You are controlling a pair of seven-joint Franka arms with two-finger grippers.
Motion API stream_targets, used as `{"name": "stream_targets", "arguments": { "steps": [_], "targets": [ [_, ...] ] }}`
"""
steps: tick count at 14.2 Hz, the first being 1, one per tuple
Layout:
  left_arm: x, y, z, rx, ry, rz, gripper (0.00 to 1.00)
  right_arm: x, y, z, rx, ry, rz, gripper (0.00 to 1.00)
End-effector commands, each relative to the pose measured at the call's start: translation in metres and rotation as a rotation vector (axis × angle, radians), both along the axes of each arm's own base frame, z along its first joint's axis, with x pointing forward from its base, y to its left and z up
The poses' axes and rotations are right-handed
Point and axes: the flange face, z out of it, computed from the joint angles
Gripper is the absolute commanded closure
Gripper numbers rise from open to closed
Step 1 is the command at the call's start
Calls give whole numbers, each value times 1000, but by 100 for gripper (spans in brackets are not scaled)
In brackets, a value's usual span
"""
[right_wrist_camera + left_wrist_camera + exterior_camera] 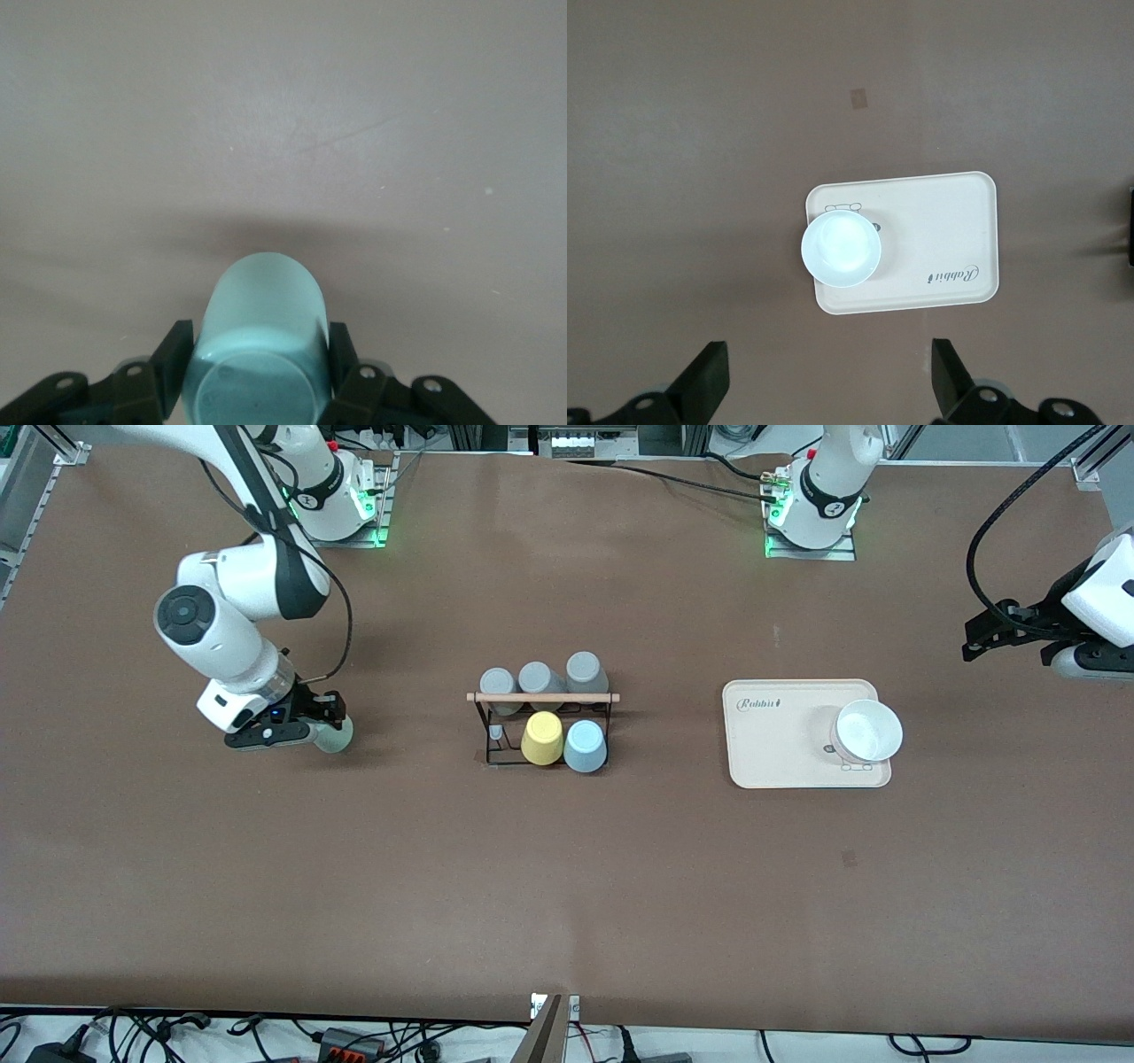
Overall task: Hang scattered cups on rack with three cups
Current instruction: 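Carry the teal cup to the wooden rack with the right gripper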
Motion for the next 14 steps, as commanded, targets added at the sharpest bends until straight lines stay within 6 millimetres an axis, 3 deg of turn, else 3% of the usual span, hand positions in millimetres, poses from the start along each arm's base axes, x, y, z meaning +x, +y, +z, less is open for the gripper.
{"name": "stream_targets", "arguments": {
  "steps": [1,8,10,14],
  "targets": [
    [-2,1,5,-6,5,-11,0,24,24,57,-8,31,-71,72],
    [6,-3,9,-3,-15,-21,0,49,149,124,57,-18,-347,72],
    [6,-8,10,-1,-17,-28,0,49,186,130,77,-33,-400,72],
    [6,-8,12,-3,-24,-30,0,38,246,122,94,-38,-445,72]
  ]
}}
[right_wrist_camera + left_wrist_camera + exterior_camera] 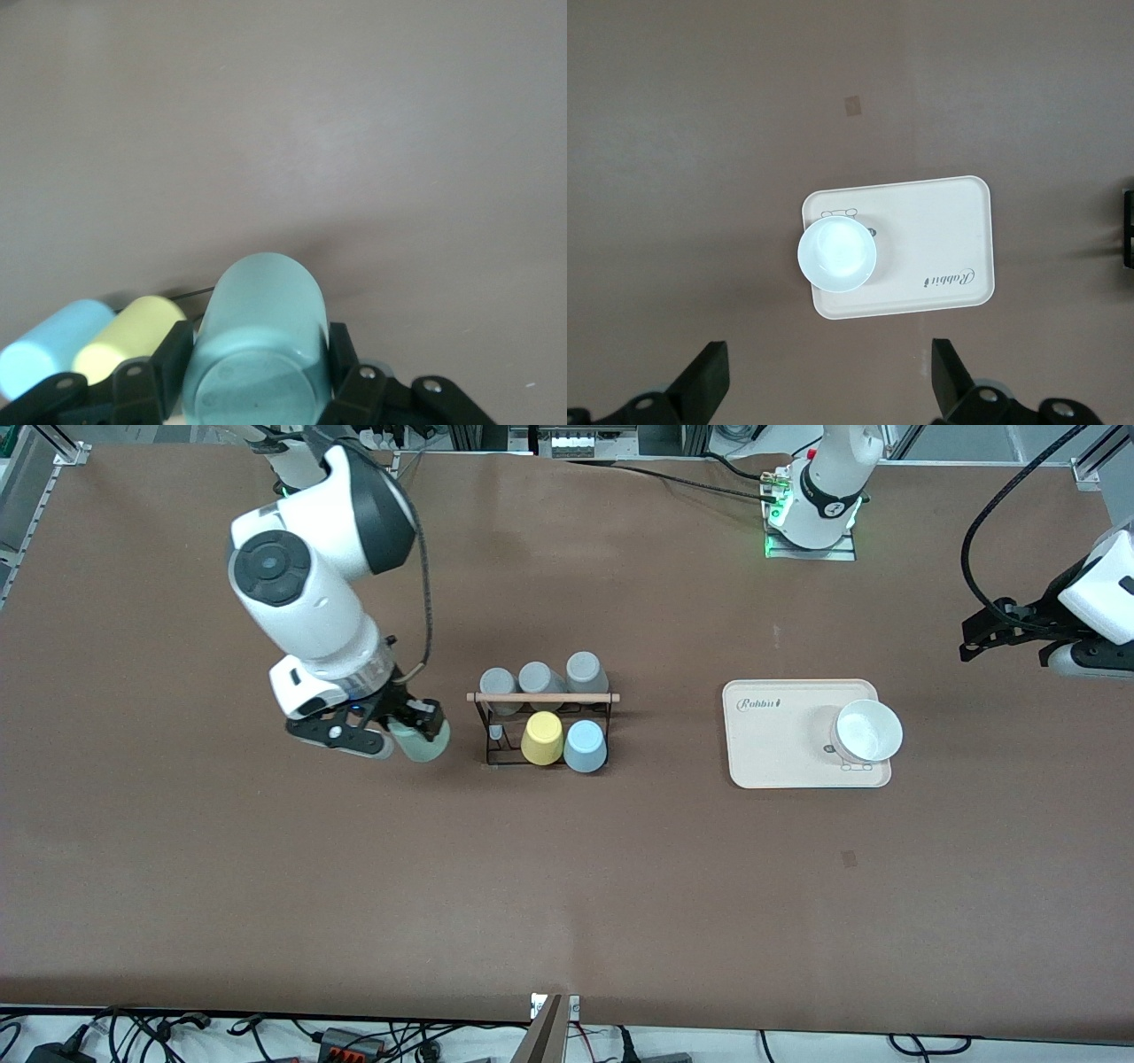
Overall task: Hang scattered cups on rack with three cups
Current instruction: 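Carry the teal cup to the wooden rack with the right gripper, then hang the teal cup on the rack and open the right gripper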
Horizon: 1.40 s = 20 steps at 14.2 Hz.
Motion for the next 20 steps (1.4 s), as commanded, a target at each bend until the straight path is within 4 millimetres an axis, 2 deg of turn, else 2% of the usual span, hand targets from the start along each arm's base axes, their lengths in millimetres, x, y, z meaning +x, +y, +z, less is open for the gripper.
{"name": "stream_targets", "arguments": {
  "steps": [1,3,5,7,9,12,15,20],
  "targets": [
    [4,2,7,-3,-11,-12,0,-1,35,-5,10,8,-44,72],
    [6,10,6,-1,-8,2,0,-6,55,-13,20,-3,-44,72],
    [5,13,3,-3,3,8,0,-4,62,-24,6,-28,-32,72],
    [3,26,-1,-3,15,30,0,-8,70,-36,-34,-37,-23,72],
    [3,20,3,-3,7,21,0,-11,78,-55,-72,-39,-24,72],
    [3,16,4,-3,7,14,0,-16,90,-65,-55,-47,-42,72],
    [3,16,4,-3,14,14,0,-19,92,-72,-66,-39,-32,71],
    [2,18,3,-3,21,16,0,-29,95,-111,-119,2,-7,69]
  ]
}}
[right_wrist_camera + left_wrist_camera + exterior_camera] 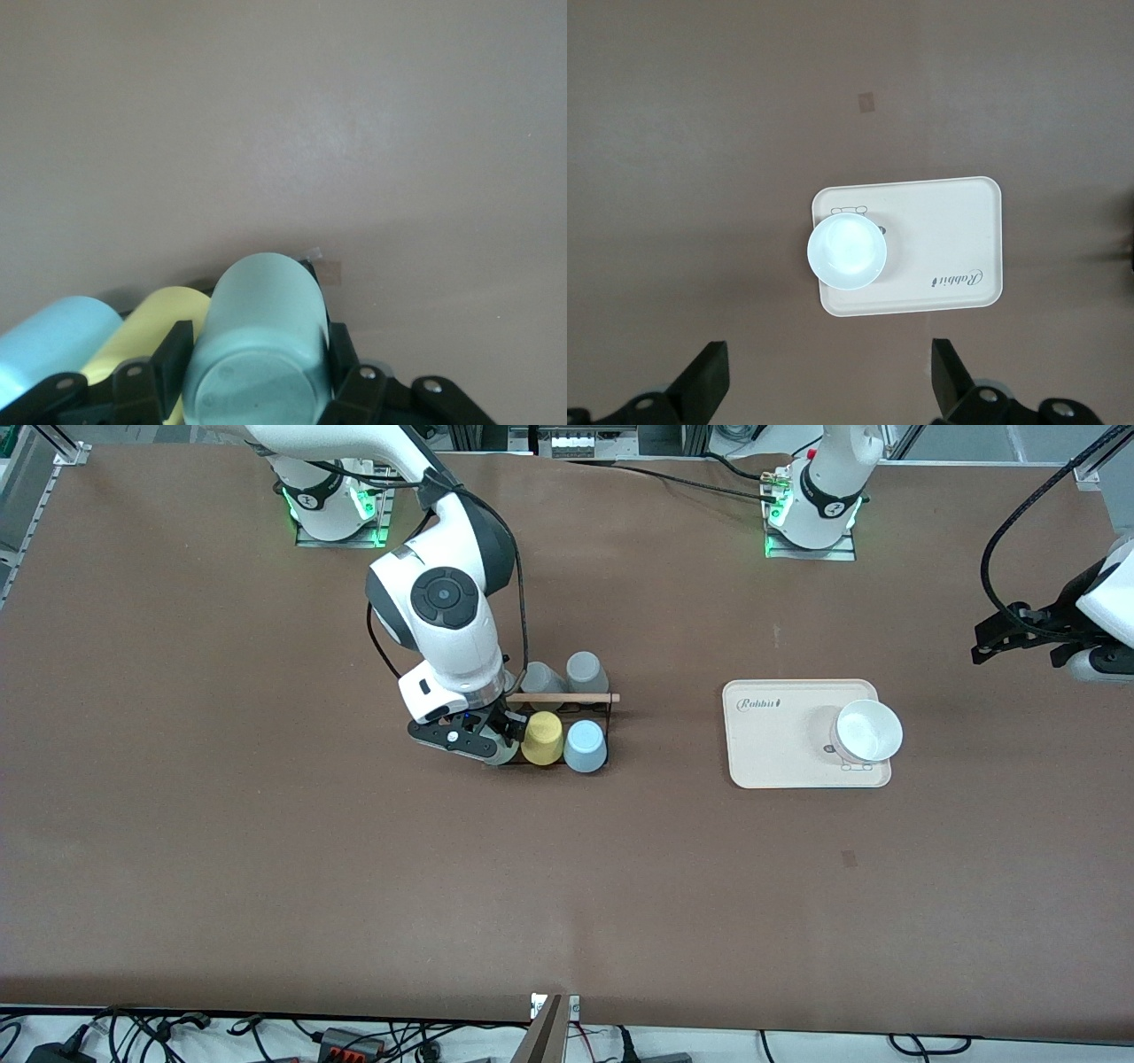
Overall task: Hang scattered cups on rack with three cups
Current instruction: 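Hang the teal cup on the rack and open the right gripper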
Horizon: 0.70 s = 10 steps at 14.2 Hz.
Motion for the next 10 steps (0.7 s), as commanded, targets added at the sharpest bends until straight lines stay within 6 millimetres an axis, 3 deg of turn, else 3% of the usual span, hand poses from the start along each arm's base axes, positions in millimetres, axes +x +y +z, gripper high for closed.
{"name": "stream_targets", "arguments": {
  "steps": [1,7,10],
  "targets": [
    [0,0,6,-3,9,-14,0,-4,5,-15,-27,5,-5,68],
    [0,1,5,-4,10,-14,0,-6,7,-29,-54,9,15,1],
    [0,0,6,-3,9,-14,0,-3,4,-25,-55,10,24,0]
  ]
}}
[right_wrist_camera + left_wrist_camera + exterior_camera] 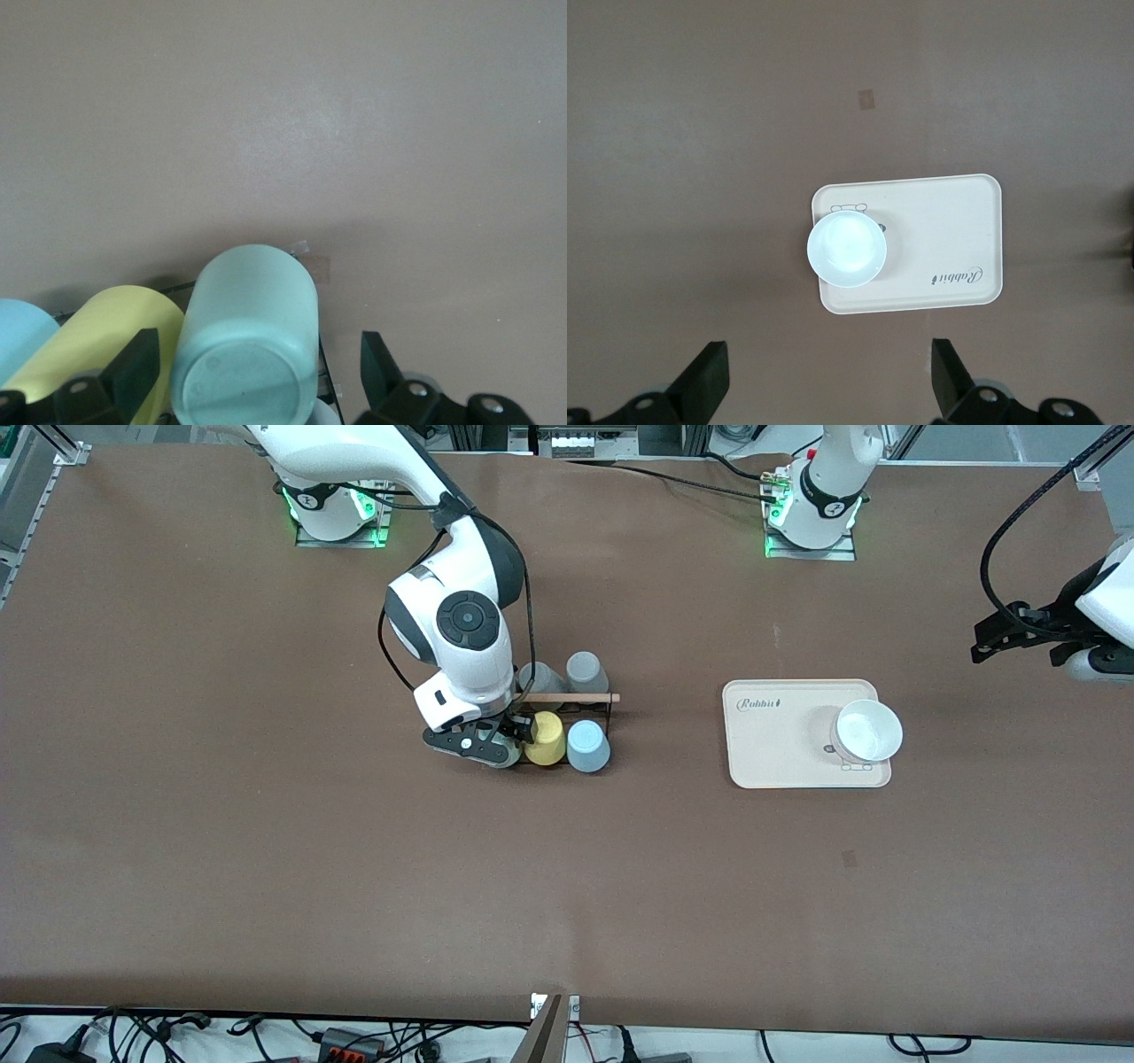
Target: Hang scattered cups on rack with three cups
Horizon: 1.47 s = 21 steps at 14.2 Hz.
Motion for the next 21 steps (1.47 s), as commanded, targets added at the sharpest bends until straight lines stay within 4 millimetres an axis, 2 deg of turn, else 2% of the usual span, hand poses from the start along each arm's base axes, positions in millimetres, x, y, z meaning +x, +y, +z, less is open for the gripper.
{"name": "stream_targets", "arguments": {
  "steps": [1,3,7,9,11,15,17,19,20,21],
  "targets": [
    [1,0,6,-2,4,-16,0,2,-2,10,-11,-13,10,0],
    [1,0,6,-2,5,-16,0,4,-10,26,-15,-13,11,0],
    [1,-5,8,-2,0,-25,0,22,-63,87,38,34,3,0],
    [0,-13,10,-1,-3,-39,0,37,-105,114,70,50,39,0],
    [-6,-23,14,-3,11,-57,0,46,-155,130,52,107,94,0],
    [-7,-30,16,-1,-9,-69,0,58,-277,156,29,213,246,0],
    [-4,-24,17,-2,-41,-59,0,53,-337,175,38,246,269,0],
    [-4,-26,16,-2,-33,-62,0,45,-376,193,27,256,285,0],
    [-4,-27,18,-2,-36,-65,0,43,-401,205,29,238,261,0],
    [-3,-29,18,-2,-42,-68,0,40,-416,219,23,210,254,0]
  ]
}}
